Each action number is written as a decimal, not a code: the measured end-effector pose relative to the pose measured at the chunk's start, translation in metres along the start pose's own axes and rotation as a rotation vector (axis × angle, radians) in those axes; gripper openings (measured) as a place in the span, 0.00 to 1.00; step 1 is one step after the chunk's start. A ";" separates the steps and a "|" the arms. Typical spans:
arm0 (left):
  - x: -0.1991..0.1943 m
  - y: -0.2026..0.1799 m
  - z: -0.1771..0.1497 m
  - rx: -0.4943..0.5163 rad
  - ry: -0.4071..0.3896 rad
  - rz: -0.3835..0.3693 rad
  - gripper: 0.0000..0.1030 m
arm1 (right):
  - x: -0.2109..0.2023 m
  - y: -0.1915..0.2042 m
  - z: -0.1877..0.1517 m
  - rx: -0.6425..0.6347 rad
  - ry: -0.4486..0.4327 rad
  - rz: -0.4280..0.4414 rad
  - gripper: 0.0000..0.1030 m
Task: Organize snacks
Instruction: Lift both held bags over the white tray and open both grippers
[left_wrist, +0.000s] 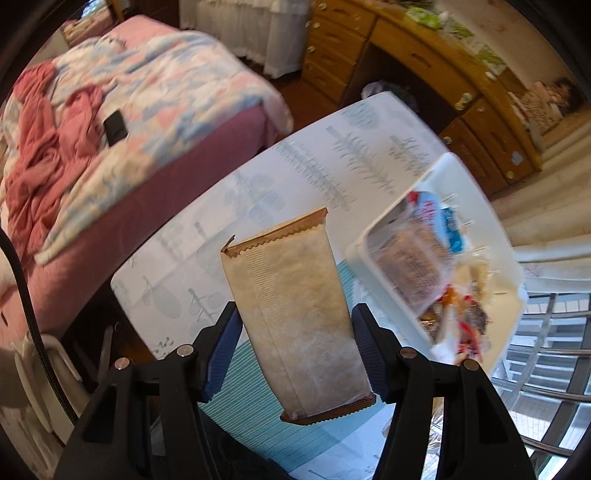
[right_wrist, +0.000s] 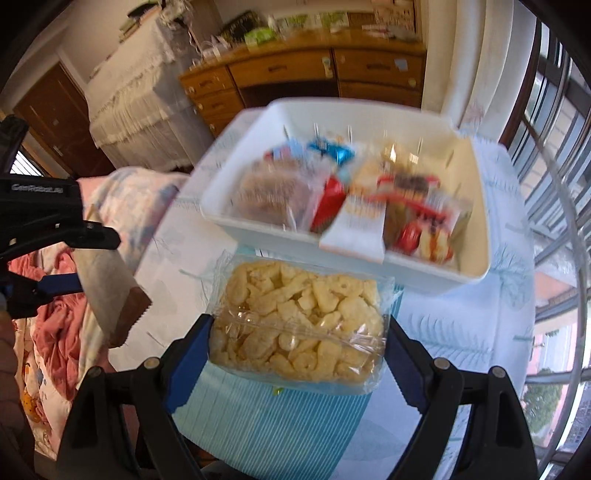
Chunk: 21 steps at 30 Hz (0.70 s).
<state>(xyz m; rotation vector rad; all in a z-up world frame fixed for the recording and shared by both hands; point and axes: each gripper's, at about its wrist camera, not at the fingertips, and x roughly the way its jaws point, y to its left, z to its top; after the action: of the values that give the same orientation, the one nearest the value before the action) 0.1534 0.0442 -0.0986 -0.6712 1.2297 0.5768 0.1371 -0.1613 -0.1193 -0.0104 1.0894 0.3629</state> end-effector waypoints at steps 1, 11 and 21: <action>-0.004 -0.005 0.002 0.008 -0.013 -0.006 0.58 | -0.004 -0.001 0.006 0.002 -0.026 -0.001 0.86; -0.020 -0.082 0.022 0.159 -0.144 -0.061 0.58 | -0.029 -0.040 0.045 0.060 -0.237 0.010 0.86; 0.011 -0.146 0.035 0.315 -0.171 -0.171 0.58 | 0.003 -0.085 0.084 0.099 -0.304 -0.026 0.86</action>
<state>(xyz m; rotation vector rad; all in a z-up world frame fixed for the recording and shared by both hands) 0.2836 -0.0286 -0.0805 -0.4450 1.0616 0.2830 0.2357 -0.2246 -0.0972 0.1153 0.8043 0.2765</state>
